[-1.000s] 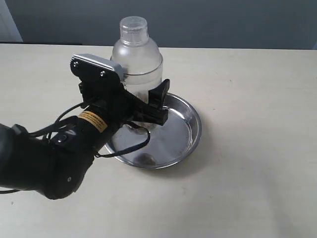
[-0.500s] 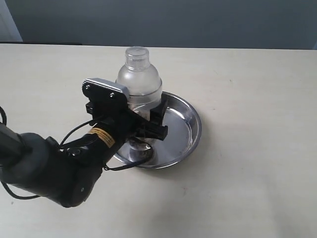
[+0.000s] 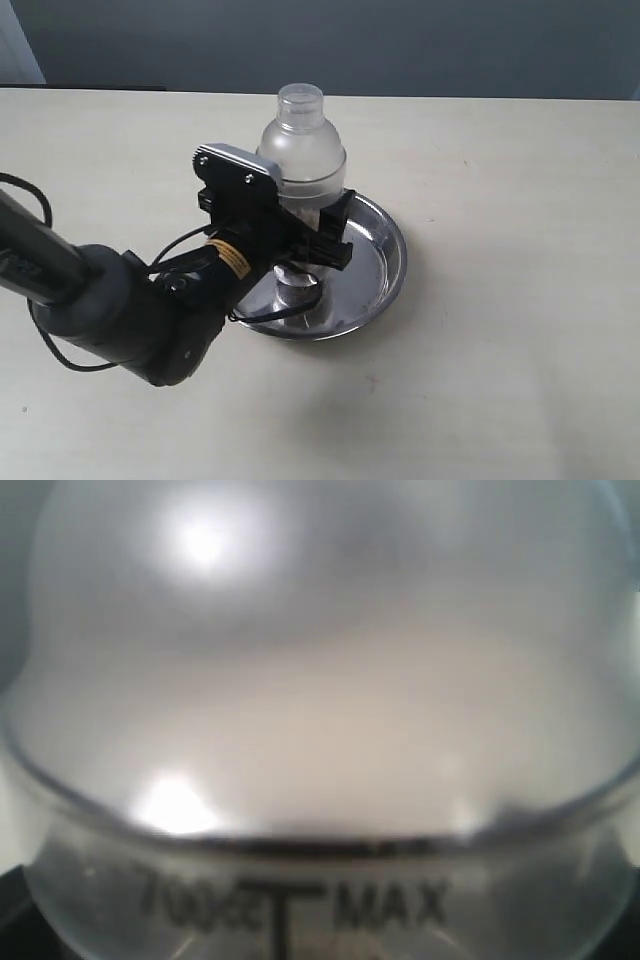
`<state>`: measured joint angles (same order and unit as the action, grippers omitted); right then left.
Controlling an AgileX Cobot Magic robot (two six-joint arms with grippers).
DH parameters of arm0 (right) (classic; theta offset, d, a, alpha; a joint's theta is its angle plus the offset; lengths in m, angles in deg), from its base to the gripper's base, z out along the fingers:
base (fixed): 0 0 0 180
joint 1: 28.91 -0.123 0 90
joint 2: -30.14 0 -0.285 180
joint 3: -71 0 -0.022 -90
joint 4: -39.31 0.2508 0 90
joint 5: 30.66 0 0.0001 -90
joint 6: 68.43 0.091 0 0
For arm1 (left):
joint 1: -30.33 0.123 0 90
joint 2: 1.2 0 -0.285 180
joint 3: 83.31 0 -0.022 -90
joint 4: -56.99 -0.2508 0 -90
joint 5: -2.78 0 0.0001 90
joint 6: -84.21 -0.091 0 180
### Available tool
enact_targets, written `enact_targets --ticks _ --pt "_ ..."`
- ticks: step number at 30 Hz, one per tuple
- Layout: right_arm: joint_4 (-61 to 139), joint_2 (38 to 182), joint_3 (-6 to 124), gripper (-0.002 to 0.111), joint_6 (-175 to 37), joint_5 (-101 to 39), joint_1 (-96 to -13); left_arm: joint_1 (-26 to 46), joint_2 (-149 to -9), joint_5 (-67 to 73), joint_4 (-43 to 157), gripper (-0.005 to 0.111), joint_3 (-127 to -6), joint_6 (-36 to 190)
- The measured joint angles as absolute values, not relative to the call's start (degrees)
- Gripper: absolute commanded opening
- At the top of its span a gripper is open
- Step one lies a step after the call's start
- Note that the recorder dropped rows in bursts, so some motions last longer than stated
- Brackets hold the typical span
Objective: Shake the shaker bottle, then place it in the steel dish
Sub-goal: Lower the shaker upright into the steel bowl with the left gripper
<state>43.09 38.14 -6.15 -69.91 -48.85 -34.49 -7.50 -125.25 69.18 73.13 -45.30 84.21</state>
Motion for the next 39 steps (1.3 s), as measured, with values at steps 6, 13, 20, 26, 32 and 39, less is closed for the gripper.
enact_targets --ticks 6,13,20,26,32,39 --pt "43.1 38.1 -6.2 -0.001 -69.9 -48.9 -34.5 -7.5 -128.1 70.3 73.6 0.075 -46.0 84.2" --pt "43.1 38.1 -6.2 -0.001 -69.9 -48.9 -34.5 -7.5 -128.2 70.6 75.3 0.075 -46.1 86.8" --pt "43.1 38.1 -6.2 -0.001 -69.9 -48.9 -34.5 -7.4 -128.2 70.6 74.4 0.075 -46.1 86.8" --pt "43.1 38.1 -6.2 -0.001 -69.9 -48.9 -34.5 -7.3 -128.2 70.6 73.4 0.078 -46.1 86.9" --pt "43.1 38.1 -6.2 -0.001 -69.9 -48.9 -34.5 -7.3 -128.2 71.3 68.6 0.105 -46.1 86.9" --pt "43.1 38.1 -6.2 -0.001 -69.9 -48.9 -34.5 -7.3 -128.2 71.6 68.7 0.105 -46.1 86.8"
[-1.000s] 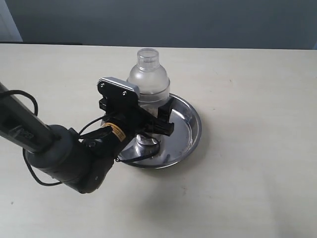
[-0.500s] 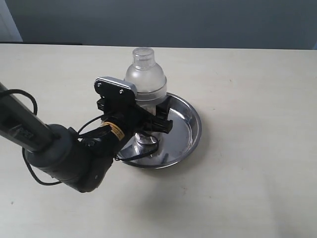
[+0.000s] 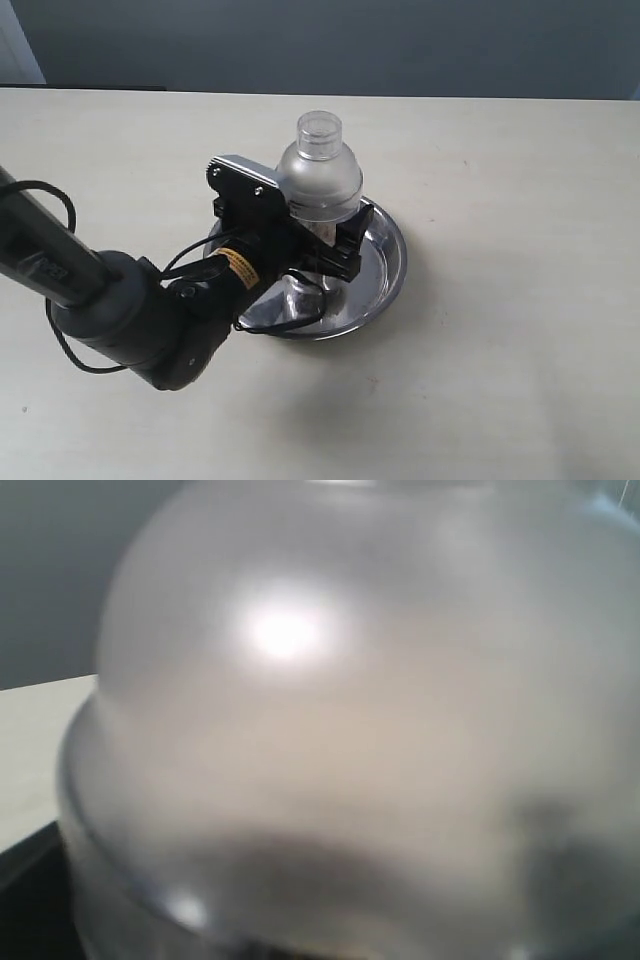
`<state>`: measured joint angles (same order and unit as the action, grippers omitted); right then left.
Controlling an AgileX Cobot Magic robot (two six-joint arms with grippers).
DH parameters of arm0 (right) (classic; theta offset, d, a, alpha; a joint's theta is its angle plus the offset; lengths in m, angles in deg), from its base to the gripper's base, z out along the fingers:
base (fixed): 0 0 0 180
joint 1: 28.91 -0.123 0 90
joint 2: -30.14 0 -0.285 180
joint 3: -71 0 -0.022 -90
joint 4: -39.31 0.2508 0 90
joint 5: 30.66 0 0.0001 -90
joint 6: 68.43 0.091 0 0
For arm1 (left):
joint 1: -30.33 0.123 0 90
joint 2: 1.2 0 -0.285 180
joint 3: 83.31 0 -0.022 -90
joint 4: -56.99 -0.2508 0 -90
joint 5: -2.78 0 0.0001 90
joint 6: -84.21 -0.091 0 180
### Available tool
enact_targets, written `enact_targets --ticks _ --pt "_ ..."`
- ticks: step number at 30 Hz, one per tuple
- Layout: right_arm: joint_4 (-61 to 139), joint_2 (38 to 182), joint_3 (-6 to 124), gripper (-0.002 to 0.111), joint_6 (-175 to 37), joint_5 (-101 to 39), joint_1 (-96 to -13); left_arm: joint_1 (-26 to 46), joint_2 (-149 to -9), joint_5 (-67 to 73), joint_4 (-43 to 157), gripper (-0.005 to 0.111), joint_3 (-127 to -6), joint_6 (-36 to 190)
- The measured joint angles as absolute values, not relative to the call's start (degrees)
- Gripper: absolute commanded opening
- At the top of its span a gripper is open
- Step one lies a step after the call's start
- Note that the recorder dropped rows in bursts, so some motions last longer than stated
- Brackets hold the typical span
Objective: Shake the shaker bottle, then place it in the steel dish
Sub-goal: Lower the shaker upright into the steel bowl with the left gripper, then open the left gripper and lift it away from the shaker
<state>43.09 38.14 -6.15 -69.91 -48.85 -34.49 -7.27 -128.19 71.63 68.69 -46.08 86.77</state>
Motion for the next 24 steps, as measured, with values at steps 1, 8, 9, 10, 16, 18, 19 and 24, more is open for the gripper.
enact_targets --ticks 1,8,9,10,16,18,19,24 --pt "43.1 38.1 -6.2 -0.001 -69.9 -48.9 -34.5 -7.3 -128.2 71.8 68.7 0.105 -46.1 86.8" --pt "43.1 38.1 -6.2 -0.001 -69.9 -48.9 -34.5 -7.3 -128.0 71.9 68.8 0.105 -46.1 85.9" --pt "43.1 38.1 -6.2 -0.001 -69.9 -48.9 -34.5 -7.3 -127.8 71.9 68.8 0.105 -46.1 85.6" --pt "43.1 38.1 -6.2 -0.001 -69.9 -48.9 -34.5 -7.3 -127.5 71.9 68.8 0.105 -46.1 85.4" --pt "43.1 38.1 -6.2 -0.001 -69.9 -48.9 -34.5 -7.3 -126.5 72.1 68.7 0.105 -46.1 85.2" --pt "43.1 38.1 -6.2 -0.001 -69.9 -48.9 -34.5 -7.3 -125.8 72.1 68.7 0.105 -46.1 85.2" --pt "43.1 38.1 -6.2 -0.001 -69.9 -48.9 -34.5 -7.3 -125.5 72.1 68.7 0.105 -46.1 85.2" --pt "43.1 38.1 -6.2 -0.001 -69.9 -48.9 -34.5 -7.3 -122.4 72.1 68.6 0.105 -46.1 83.1"
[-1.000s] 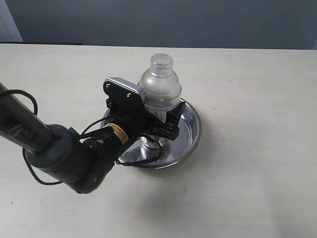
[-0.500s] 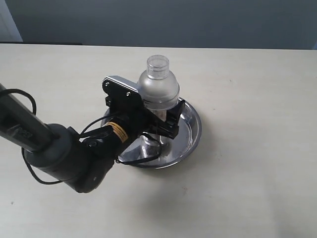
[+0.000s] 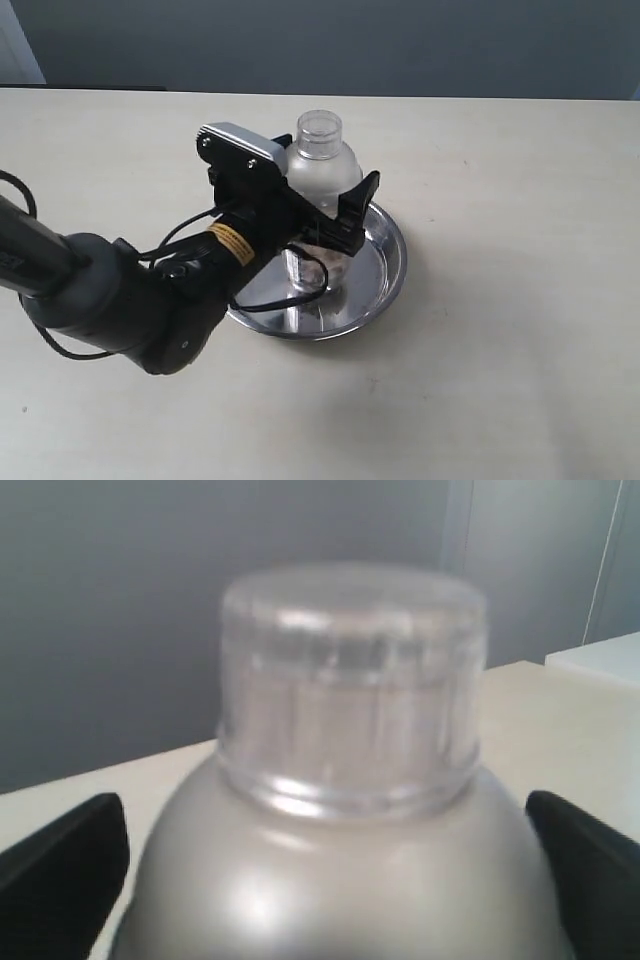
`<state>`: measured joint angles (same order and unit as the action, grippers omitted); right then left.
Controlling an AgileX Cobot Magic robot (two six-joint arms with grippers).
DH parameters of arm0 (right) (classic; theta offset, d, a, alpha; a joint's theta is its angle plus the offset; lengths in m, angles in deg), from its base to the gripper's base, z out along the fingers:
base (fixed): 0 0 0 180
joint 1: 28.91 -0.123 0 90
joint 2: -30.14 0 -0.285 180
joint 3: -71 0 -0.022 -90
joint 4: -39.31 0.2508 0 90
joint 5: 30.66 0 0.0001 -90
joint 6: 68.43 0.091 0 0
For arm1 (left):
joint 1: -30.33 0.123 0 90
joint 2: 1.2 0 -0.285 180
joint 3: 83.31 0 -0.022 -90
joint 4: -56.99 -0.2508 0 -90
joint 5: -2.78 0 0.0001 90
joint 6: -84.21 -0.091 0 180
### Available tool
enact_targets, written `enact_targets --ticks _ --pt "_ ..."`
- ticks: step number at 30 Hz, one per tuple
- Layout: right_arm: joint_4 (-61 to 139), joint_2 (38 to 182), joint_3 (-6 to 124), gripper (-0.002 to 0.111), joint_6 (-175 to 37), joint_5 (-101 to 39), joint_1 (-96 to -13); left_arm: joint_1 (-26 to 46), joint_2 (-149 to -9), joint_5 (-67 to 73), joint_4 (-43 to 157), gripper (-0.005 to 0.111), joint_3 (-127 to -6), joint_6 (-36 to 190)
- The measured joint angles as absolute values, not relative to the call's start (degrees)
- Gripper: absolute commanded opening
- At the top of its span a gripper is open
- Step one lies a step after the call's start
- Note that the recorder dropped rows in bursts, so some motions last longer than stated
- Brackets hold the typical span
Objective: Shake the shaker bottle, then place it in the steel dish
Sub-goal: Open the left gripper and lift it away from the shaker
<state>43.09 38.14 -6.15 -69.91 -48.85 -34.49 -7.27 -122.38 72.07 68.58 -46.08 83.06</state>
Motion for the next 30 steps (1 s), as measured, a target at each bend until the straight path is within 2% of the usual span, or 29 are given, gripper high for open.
enact_targets --ticks 13,16,17,19,22,23,24,30 --pt "43.1 38.1 -6.2 -0.001 -69.9 -48.9 -34.5 -7.3 -115.5 72.1 68.6 0.104 -46.1 77.5" --pt "43.1 38.1 -6.2 -0.001 -69.9 -48.9 -34.5 -7.3 -112.9 72.1 68.6 0.099 -46.1 75.3" --pt "43.1 38.1 -6.2 -0.001 -69.9 -48.9 -34.5 -7.3 -112.1 72.1 68.6 0.092 -46.1 74.6" --pt "43.1 38.1 -6.2 -0.001 -69.9 -48.9 -34.5 -7.3 -109.8 71.7 68.8 0.07 -46.1 72.2" --pt "43.1 38.1 -6.2 -0.001 -69.9 -48.9 -34.5 -7.3 -105.2 66.5 69.1 0.026 -46.1 69.7" --pt "43.1 38.1 -6.2 -0.001 -69.9 -48.9 -34.5 -7.3 -103.7 64.2 69.1 0.007 -46.1 69.4" --pt "43.1 38.1 -6.2 -0.001 -69.9 -48.9 -34.5 -7.3 -101.5 60.5 69.1 0.001 -46.1 68.9" --pt "43.1 38.1 -6.2 -0.001 -69.9 -48.9 -34.5 -7.3 -89.3 44.4 81.9 0.001 -46.1 53.3"
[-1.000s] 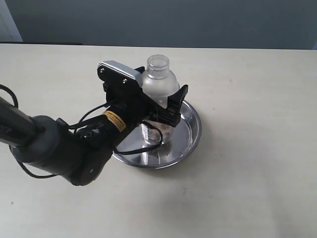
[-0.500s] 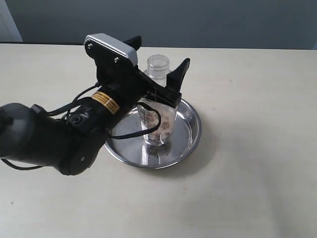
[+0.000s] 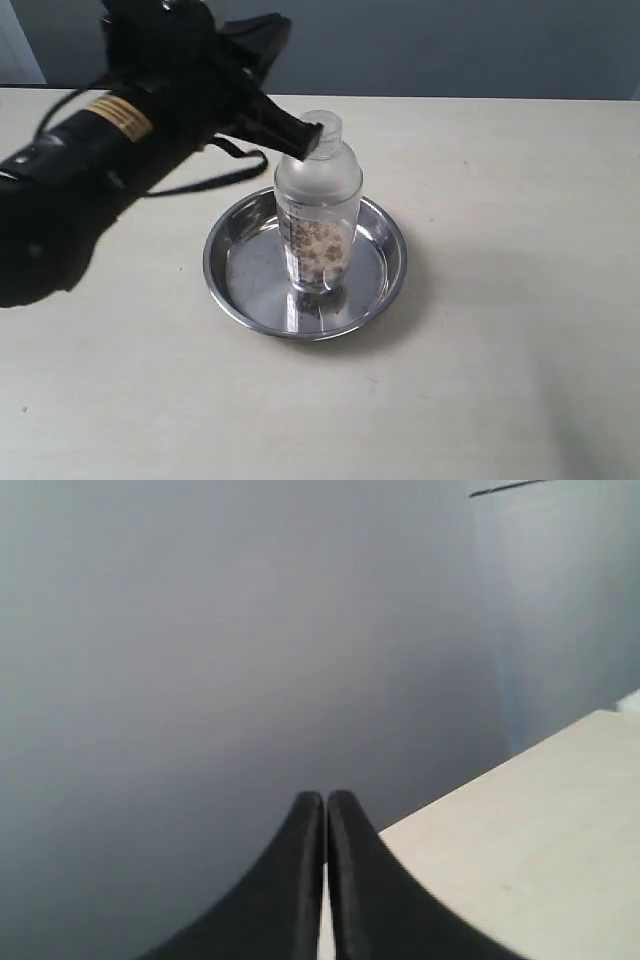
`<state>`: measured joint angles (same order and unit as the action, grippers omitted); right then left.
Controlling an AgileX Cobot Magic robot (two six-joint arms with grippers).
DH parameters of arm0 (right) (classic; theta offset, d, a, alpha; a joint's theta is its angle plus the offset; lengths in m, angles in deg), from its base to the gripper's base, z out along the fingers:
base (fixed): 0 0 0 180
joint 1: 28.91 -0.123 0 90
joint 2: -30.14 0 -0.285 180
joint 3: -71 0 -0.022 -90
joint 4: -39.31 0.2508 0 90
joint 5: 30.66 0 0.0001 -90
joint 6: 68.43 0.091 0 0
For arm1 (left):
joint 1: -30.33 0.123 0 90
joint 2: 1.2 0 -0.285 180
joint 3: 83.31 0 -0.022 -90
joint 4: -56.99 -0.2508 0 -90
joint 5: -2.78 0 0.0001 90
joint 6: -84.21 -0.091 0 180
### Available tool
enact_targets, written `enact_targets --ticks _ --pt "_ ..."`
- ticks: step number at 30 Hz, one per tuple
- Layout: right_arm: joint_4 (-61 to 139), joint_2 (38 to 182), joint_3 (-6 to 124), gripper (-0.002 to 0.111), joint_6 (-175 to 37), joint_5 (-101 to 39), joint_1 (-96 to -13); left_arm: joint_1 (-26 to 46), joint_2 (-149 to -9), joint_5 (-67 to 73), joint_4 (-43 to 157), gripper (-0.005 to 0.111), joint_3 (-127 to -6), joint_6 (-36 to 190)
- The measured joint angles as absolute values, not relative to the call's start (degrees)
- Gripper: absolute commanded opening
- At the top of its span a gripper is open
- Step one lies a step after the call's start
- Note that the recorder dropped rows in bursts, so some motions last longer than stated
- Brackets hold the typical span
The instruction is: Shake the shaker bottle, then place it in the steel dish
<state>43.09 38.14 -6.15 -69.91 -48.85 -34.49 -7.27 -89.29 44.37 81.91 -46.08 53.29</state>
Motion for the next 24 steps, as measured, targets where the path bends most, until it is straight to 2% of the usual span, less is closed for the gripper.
enact_targets --ticks 6,14,20,24 --pt "43.1 38.1 -6.2 -0.001 -69.9 -48.9 -34.5 -7.3 -77.1 41.2 112.1 0.001 -46.1 31.2" --pt "43.1 38.1 -6.2 -0.001 -69.8 -48.9 -34.5 -7.3 -64.3 45.8 151.9 0.001 -46.1 25.7" --pt "43.1 38.1 -6.2 -0.001 -69.8 -48.9 -34.5 -7.3 -57.1 48.6 156.5 0.0 -46.1 23.7" --pt "43.1 38.1 -6.2 -0.001 -69.8 -48.9 -34.5 -7.3 -50.9 49.2 156.1 0.0 -45.6 14.3"
